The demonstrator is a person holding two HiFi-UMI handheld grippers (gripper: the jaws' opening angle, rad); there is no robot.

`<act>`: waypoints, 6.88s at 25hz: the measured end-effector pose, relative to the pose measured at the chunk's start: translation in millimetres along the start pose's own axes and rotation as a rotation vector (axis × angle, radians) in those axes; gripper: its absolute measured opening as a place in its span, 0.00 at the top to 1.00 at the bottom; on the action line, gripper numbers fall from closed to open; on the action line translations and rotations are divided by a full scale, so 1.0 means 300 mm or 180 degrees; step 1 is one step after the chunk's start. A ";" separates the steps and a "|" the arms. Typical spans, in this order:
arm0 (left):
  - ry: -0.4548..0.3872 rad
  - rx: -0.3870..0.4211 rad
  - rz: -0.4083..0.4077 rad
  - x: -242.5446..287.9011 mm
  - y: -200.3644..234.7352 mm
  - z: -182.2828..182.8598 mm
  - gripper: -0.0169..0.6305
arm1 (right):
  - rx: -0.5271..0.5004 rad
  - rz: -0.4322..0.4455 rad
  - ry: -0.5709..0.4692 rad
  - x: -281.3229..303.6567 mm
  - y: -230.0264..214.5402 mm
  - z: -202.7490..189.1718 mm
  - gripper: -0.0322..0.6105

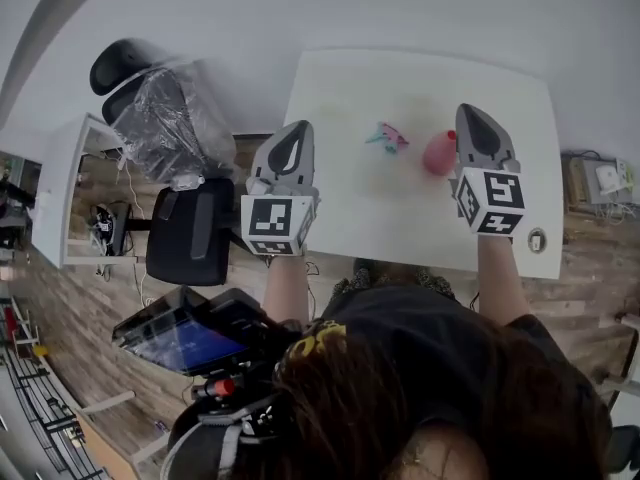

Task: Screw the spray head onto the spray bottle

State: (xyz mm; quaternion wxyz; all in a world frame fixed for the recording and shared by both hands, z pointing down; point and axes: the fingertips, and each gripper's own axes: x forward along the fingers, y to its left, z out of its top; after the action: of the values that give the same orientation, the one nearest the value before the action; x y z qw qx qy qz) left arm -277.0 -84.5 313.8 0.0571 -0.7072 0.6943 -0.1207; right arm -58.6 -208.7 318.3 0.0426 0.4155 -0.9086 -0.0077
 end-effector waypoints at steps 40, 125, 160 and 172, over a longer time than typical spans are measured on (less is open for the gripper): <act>0.0057 -0.0345 -0.0909 0.271 0.108 -0.179 0.97 | 0.1894 -0.0486 0.2512 0.254 0.284 -0.698 0.72; 0.0242 0.0081 -0.2618 0.410 -0.812 -0.340 0.36 | 0.2089 0.0535 0.0031 0.060 -0.229 0.024 0.74; 0.0620 0.0354 -0.2759 0.519 -0.965 -0.469 0.40 | 0.2054 0.1395 -0.0746 0.172 -0.155 -0.050 0.74; 0.0617 0.0294 -0.2737 0.530 -0.944 -0.477 0.40 | 0.1745 0.1358 -0.0301 0.126 -0.100 -0.212 0.74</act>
State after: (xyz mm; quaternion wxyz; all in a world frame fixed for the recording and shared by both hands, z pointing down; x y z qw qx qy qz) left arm -37.4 -222.2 536.7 -0.0322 -0.9139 0.3329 -0.2301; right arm -55.2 -255.6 382.9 -0.1121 0.2115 -0.9442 0.2264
